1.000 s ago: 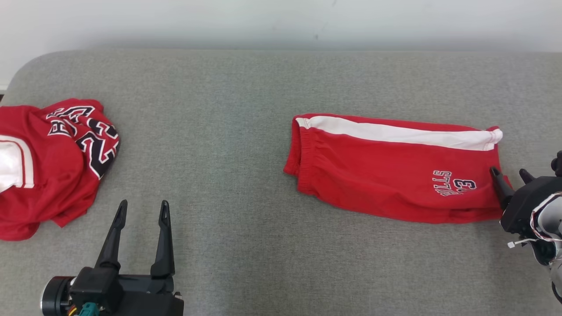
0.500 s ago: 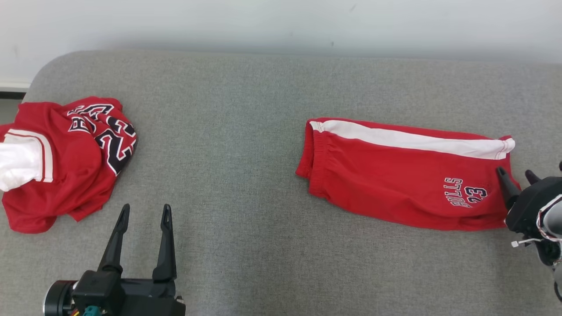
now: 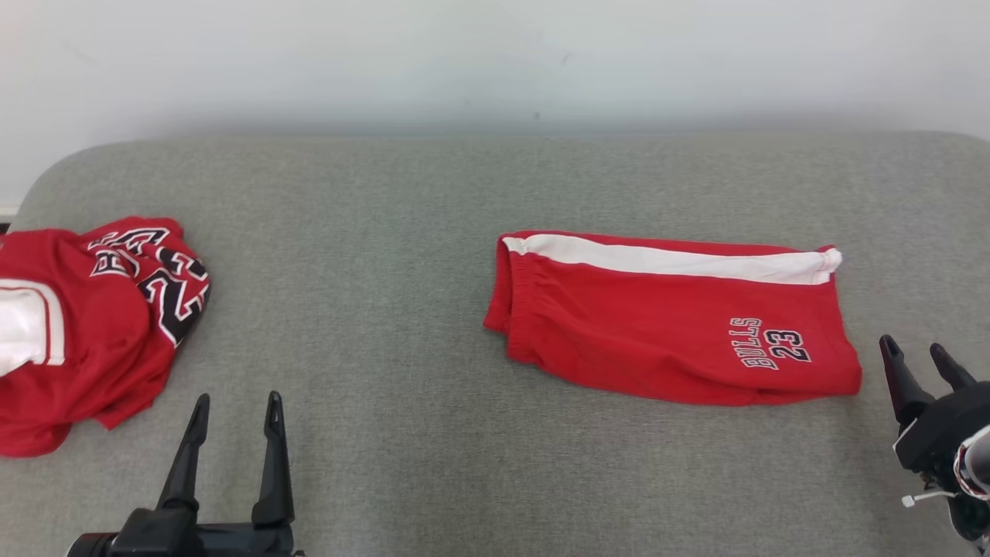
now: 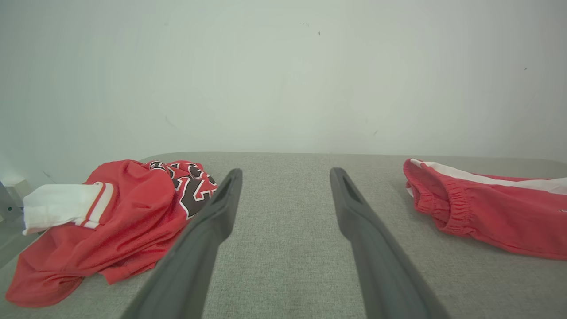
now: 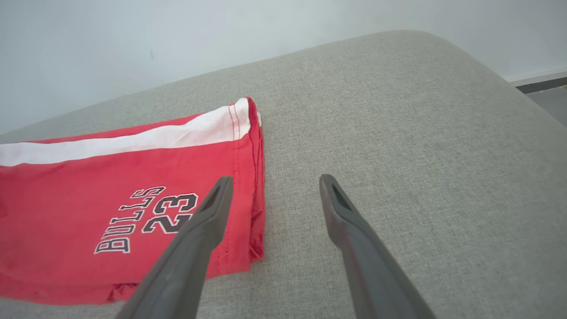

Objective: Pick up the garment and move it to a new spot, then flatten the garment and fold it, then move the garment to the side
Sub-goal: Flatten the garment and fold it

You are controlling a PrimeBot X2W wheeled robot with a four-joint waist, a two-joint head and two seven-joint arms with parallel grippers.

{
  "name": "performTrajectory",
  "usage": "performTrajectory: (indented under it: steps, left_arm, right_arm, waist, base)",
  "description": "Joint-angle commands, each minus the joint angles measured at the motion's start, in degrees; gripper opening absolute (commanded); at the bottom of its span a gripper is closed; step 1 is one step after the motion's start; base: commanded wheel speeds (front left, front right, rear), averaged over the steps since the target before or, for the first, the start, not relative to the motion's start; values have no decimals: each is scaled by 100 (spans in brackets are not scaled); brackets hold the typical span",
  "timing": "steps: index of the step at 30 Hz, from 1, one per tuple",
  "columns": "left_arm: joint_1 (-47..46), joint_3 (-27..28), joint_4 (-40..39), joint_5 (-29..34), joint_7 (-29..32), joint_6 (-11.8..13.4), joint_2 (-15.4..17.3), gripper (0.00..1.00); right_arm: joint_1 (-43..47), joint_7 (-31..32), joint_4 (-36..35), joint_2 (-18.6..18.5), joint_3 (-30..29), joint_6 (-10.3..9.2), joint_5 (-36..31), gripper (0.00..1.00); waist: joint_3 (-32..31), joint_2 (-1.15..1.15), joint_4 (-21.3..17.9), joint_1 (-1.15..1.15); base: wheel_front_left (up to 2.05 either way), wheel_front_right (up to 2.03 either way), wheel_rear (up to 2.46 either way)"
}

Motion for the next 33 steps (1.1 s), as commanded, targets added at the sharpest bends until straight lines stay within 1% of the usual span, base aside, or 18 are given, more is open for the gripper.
performTrajectory:
  steps: [1, 4, 8, 12, 14, 17, 20, 22, 24, 27, 29, 33]
  left_arm:
    - [96, 42, -37, 3, -20, 24, -3, 100]
    - [155, 119, -70, 10, -19, 18, -4, 100]
    - [172, 156, -82, 38, -20, -5, -3, 100]
    - [170, 190, -75, 54, -19, -42, -3, 100]
    - [192, 218, -88, 61, -20, -38, -3, 100]
    - [225, 255, -112, 58, -20, -44, -4, 100]
    - [258, 279, -130, 49, -20, -36, -4, 100]
    - [275, 281, -137, 50, -20, -31, -4, 100]
    - [283, 278, -139, 52, -20, -30, -4, 100]
    - [265, 258, -154, 57, -20, -26, -4, 100]
    - [203, 220, -174, 61, -20, -18, -4, 100]
    - [136, 161, -185, 36, -20, -1, -4, 100]
  right_arm:
    - [136, -71, -75, -30, -60, -14, -19, 100]
    - [342, -141, -217, -26, -165, -14, -89, 100]
    - [515, -233, -373, -11, -451, -14, -185, 100]
    - [764, -281, -596, 9, -892, -14, -381, 100]
    - [877, -284, -808, 30, -1258, -14, -583, 100]
    - [1245, -285, -1168, 201, -1847, -14, -967, 100]
    - [1541, -280, -1491, 378, -2314, -14, -1375, 100]
    - [1699, -280, -1647, 514, -2493, -14, -1609, 100]
    - [1740, -270, -1715, 556, -2561, -14, -1714, 100]
    - [1687, -62, -1901, 667, -2714, -14, -2016, 100]
    - [1469, 249, -2021, 756, -2828, -14, -2320, 100]
    - [1126, 679, -1951, 877, -2905, -14, -2681, 100]
  waist:
    - [-93, 0, -137, 0]
    - [-104, 0, -260, 0]
    - [-119, 0, -336, 0]
    - [-161, 0, -353, 0]
    - [-182, 0, -354, 0]
    - [-205, 0, -340, 0]
    - [-219, 0, -322, 0]
    - [-227, 0, -300, 0]
    - [-228, 0, -286, 0]
    - [-203, 0, -228, 0]
    - [-140, 0, -150, 0]
    - [-41, 0, -35, 0]
  base:
    - [0, 0, 0]
    - [0, 0, 0]
    - [0, 0, 0]
    - [0, 0, 0]
    - [0, 0, 0]
    - [0, 0, 0]
    - [0, 0, 0]
    - [0, 0, 0]
    - [0, 0, 0]
    - [0, 0, 0]
    - [0, 0, 0]
    - [0, 0, 0]
